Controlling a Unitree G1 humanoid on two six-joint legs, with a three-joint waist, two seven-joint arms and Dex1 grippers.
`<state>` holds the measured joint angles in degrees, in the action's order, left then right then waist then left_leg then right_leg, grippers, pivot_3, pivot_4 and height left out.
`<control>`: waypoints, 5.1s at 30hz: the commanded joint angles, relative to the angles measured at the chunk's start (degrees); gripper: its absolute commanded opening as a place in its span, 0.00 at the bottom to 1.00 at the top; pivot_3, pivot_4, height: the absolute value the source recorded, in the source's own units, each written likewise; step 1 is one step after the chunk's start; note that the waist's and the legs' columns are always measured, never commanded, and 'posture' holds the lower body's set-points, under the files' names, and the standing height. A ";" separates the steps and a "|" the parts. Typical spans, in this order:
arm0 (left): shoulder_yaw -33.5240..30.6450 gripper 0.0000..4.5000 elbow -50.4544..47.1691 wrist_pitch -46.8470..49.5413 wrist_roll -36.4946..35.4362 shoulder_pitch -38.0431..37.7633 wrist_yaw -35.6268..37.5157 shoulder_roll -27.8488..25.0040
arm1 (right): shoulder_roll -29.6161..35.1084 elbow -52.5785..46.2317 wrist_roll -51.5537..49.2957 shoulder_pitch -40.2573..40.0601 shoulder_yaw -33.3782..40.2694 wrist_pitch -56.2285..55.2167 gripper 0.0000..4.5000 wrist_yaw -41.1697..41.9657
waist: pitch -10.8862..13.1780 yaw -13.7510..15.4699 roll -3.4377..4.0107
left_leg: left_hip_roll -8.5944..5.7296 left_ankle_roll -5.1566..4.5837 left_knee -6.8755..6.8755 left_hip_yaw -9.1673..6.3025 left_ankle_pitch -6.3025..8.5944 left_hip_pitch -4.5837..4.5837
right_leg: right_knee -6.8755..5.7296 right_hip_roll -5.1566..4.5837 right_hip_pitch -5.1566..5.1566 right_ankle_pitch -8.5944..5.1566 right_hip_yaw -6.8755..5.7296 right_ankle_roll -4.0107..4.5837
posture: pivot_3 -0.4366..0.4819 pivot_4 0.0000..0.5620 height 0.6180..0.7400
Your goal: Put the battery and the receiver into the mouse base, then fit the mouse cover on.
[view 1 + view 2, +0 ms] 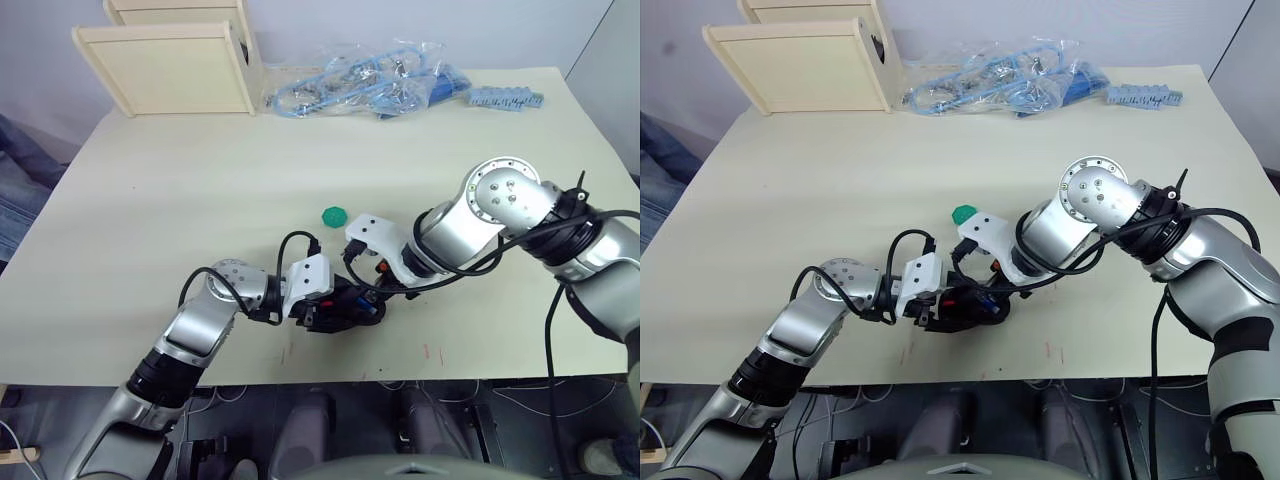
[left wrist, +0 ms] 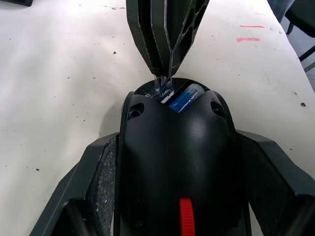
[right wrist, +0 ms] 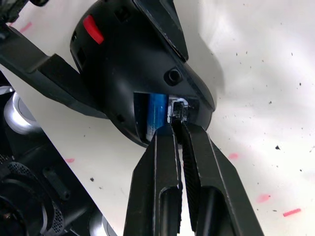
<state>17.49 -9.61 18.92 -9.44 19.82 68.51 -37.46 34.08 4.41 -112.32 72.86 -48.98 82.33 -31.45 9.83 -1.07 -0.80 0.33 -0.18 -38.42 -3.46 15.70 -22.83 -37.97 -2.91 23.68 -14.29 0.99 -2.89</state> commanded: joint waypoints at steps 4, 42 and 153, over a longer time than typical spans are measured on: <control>0.46 0.66 -2.10 0.10 -0.92 -1.08 0.45 -0.37 | -0.47 -0.34 -0.68 -0.59 1.57 -0.31 0.00 -0.82 | 0.00 -0.03 0.00 | 0.00 0.00 0.00 0.00 0.00 0.00 | 0.00 0.00 0.00 0.00 0.00 0.00 | 0.48 0.27 1.00; 0.47 0.66 -1.53 0.43 -1.14 -1.09 0.30 0.09 | -2.80 -3.95 -0.68 -3.28 0.80 -1.47 0.00 -5.17 | -0.01 -0.13 0.01 | 0.01 0.00 0.02 -0.01 0.00 0.03 | 0.01 0.01 -0.01 0.00 0.00 0.00 | 0.48 0.27 1.00; -0.12 0.66 -1.26 0.81 -1.43 -0.64 -0.72 -0.14 | 0.24 -21.87 95.32 -57.69 23.20 -46.52 0.02 74.47 | -0.07 0.18 0.05 | -0.03 0.01 -0.05 0.01 -0.01 0.24 | -0.06 0.04 -0.18 -0.01 0.02 -0.02 | 0.48 0.27 1.00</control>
<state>17.93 -9.97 20.09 -10.25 19.39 67.72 -37.21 33.41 -21.08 -19.91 16.76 -23.12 34.15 42.72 9.76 -0.89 -0.75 0.30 -0.17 -38.47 -3.45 15.69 -22.53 -38.03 -2.86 23.45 -14.30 1.02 -2.91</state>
